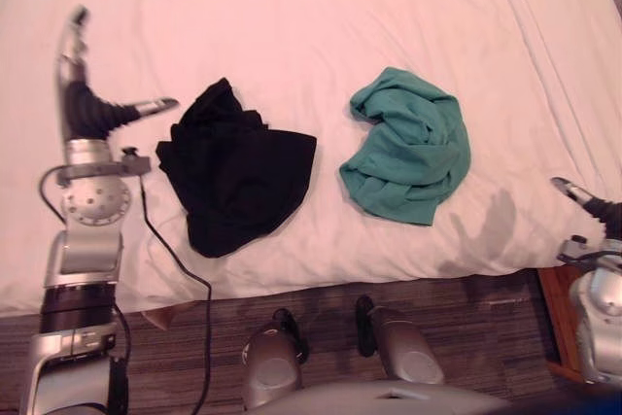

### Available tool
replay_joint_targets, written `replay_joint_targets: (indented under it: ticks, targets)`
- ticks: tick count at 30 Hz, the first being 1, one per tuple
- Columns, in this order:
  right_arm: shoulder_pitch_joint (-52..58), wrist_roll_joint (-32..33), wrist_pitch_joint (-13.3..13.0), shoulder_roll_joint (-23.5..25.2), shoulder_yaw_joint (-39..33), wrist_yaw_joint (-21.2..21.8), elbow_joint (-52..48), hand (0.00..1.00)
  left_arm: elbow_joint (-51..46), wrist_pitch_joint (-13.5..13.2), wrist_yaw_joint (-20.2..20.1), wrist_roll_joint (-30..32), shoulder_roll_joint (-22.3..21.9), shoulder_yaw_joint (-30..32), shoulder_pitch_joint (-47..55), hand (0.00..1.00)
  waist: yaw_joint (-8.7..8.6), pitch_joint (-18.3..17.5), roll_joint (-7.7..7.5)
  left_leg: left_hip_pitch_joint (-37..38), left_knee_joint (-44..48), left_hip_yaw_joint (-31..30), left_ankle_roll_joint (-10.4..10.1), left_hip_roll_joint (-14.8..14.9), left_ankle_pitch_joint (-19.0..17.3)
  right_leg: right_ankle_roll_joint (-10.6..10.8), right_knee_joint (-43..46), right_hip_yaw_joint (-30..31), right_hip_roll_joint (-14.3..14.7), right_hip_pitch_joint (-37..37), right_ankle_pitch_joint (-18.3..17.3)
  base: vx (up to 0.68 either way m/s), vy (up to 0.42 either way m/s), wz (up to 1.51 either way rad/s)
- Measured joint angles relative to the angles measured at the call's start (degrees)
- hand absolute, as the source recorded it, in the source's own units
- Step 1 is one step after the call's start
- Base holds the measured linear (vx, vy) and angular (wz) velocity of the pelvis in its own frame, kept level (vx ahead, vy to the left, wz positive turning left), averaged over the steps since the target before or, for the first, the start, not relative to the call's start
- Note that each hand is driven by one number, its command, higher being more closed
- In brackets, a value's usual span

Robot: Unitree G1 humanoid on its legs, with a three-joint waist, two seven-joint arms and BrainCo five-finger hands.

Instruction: Tidy the bed and pick cloth on bed and put in laundry

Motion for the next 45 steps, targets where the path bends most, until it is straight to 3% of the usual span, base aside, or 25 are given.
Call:
replay_joint_targets:
  ticks: [4, 8, 13, 14, 21, 25, 30, 36, 40, 41, 45]
  targets:
    - [-6.8, -0.8, 0.3, 0.0, 2.8, -0.6, -1.8, 0.0, 6.8, 6.3, -3.9, 0.6, -0.4, -6.6, -5.8, 0.0, -0.56, 0.3, 0.31, -3.7, 0.7, 1.4, 0.0, 0.0, 0.0, 0.0, -0.1, 0.9, -0.2, -4.0, 0.7, -0.05, -0.006, -0.09]
    - [-10.9, -2.1, 2.0, -0.3, 4.4, -1.1, -3.5, 0.0, 9.3, 11.4, -8.2, -0.7, -4.1, -9.9, -7.4, 0.0, -0.7, 1.4, 1.82, -4.9, 1.0, 2.9, 0.1, -0.1, 0.0, 0.2, -0.3, 1.7, -0.5, -5.5, 0.9, -0.04, -0.007, -0.11]
    - [-11.8, -2.6, 3.5, -0.4, 4.4, -1.5, -4.2, 0.0, 11.4, 14.5, -10.1, -1.5, -8.2, -10.4, -8.4, 0.0, -0.91, 2.7, 3.85, -6.7, 0.8, 3.3, 0.3, -0.4, 0.2, 0.2, -0.4, 1.9, -0.8, -7.3, 0.9, -0.02, -0.026, -0.01]
    - [-12.1, -2.7, 3.7, -0.4, 4.4, -1.4, -4.3, 0.0, 12.0, 15.1, -10.6, -0.9, -8.6, -10.4, -9.1, 1.0, -0.92, 3.3, 4.31, -6.7, 0.8, 3.3, 0.4, -0.5, 0.2, 0.2, -0.4, 2.0, -0.9, -7.3, 0.9, 0.0, 0.0, 0.0]
    - [-15.8, -9.5, 5.5, -1.3, 7.2, 2.5, -4.4, 0.0, 9.3, 15.8, -15.6, 6.4, -8.4, -14.1, -9.0, 1.0, -0.79, 4.1, 4.89, -6.5, -0.1, 4.2, 0.8, -1.8, 0.5, 0.9, -1.2, 3.0, -2.0, -7.4, 1.3, -0.01, 0.006, -0.01]
    - [-20.6, -18.6, 8.5, -3.1, 13.4, 6.1, -4.3, 0.0, 1.3, 17.1, -19.0, 6.0, -5.3, -19.8, -5.8, 1.0, -0.49, 4.5, 5.14, -6.7, -0.5, 4.1, 1.2, -3.0, 0.7, 1.8, -2.0, 3.0, -3.0, -7.3, 1.8, -0.01, 0.032, 0.04]
    - [-26.4, -26.7, 13.0, -4.4, 20.4, 9.8, -0.8, 0.0, -5.9, 16.7, -22.0, 0.5, -2.6, -21.7, -1.8, 1.0, -0.36, 6.1, 5.62, -7.1, -1.3, 2.1, 2.2, -4.9, 1.3, 2.3, -2.5, 1.3, -5.0, -6.5, 2.1, -0.01, 0.048, 0.22]
    - [-30.9, -26.8, 19.2, -5.2, 21.0, 13.4, 9.5, 0.0, -7.8, 10.9, -28.4, -5.3, -2.8, -20.2, 1.0, 1.0, 1.33, 6.6, 5.95, -9.0, -2.3, -1.4, 3.5, -6.2, 2.3, 2.3, -3.1, -2.4, -6.1, -6.3, 2.1, 0.02, 0.003, 0.31]
    - [-34.1, -27.1, 21.1, -5.6, 20.3, 13.8, 19.1, 0.0, -7.7, 7.9, -31.8, -7.0, -3.7, -17.9, 1.1, 1.0, 1.2, 7.1, 6.3, -10.6, -2.3, -3.7, 3.5, -6.7, 3.2, 2.3, -3.4, -4.8, -6.7, -6.4, 2.1, 0.03, -0.015, 0.28]
    - [-35.4, -27.8, 21.4, -6.5, 20.1, 13.8, 22.2, 1.0, -7.2, 6.8, -32.8, -7.1, -4.8, -16.9, 1.1, 1.0, 1.55, 7.2, 6.3, -10.7, -2.5, -3.8, 3.5, -6.9, 3.6, 2.3, -3.6, -5.0, -6.9, -6.3, 2.1, 0.04, -0.021, 0.17]
    - [-40.0, -31.0, 21.6, -8.5, 19.5, 15.0, 31.0, 1.0, -3.7, 1.8, -34.0, -7.0, -6.7, -15.0, 1.1, 1.0, 2.05, 7.4, 6.53, -10.8, -2.5, -5.4, 3.5, -7.0, 3.7, 2.3, -4.1, -6.8, -7.0, -5.4, 2.1, 0.02, -0.017, 0.14]
